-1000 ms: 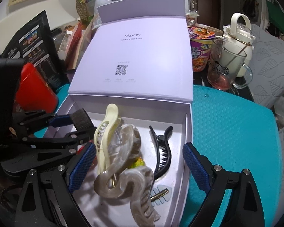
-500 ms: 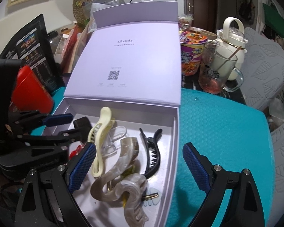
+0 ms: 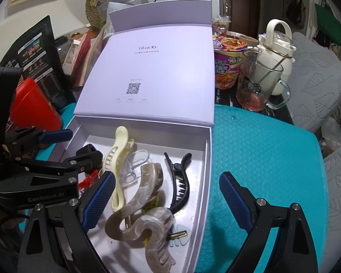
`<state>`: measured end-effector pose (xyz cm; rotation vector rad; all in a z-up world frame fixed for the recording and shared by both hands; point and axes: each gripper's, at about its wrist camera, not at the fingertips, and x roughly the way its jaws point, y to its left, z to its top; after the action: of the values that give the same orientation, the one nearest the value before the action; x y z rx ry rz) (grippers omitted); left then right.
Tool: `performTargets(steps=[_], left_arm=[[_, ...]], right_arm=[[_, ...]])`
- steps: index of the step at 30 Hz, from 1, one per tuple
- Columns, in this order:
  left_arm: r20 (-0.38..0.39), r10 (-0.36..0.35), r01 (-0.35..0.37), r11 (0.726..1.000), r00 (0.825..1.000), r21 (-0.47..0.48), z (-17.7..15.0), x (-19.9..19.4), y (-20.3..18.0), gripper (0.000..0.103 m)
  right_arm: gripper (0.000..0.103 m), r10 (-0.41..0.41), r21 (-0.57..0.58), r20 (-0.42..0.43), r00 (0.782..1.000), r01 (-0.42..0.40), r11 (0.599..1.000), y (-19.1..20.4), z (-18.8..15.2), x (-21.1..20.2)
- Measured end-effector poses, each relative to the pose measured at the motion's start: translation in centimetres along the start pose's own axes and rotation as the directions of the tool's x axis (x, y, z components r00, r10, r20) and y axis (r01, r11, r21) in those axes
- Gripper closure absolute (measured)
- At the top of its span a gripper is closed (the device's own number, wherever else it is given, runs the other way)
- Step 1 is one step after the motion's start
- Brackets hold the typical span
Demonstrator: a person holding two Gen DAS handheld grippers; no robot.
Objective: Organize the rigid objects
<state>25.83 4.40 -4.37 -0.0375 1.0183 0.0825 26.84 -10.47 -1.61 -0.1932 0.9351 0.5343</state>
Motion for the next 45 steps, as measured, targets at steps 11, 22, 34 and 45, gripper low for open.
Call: performTargets(steps=[11,22,34,45], left_arm=[[0.082,0.031,-0.029,0.999,0.996,-0.015,-0.4,-4.3,0.2,0.031],[0.178,0.004,-0.005,1.0,0.984,0.005,-0.2,-9.8,-0.9,0.031],[0.312,-0.016,0.01,1.0,0.95,0.019,-1.3,-16.5,-1.4,0.031],[0.389,-0.003,-0.003,1.0,0.921,0.015,-4.0,-21.3,-1.5,0.03]], right_arm=[[0.009,0.012,-0.005,0.052,0.999,-0.012,1.0,0.3,0.4,-2.7],[0.009,-0.021,-0.031,0.136,0.99,0.026,0.999,1.4,0.6,-7.9],[0.009,-0.043,-0.048,0.241,0.97,0.057,0.997,3.0,-0.1,-14.0],[0.009,-0.074,-0.064,0.336,0.939,0.102,0.993,4.7,-2.1,-19.2]])
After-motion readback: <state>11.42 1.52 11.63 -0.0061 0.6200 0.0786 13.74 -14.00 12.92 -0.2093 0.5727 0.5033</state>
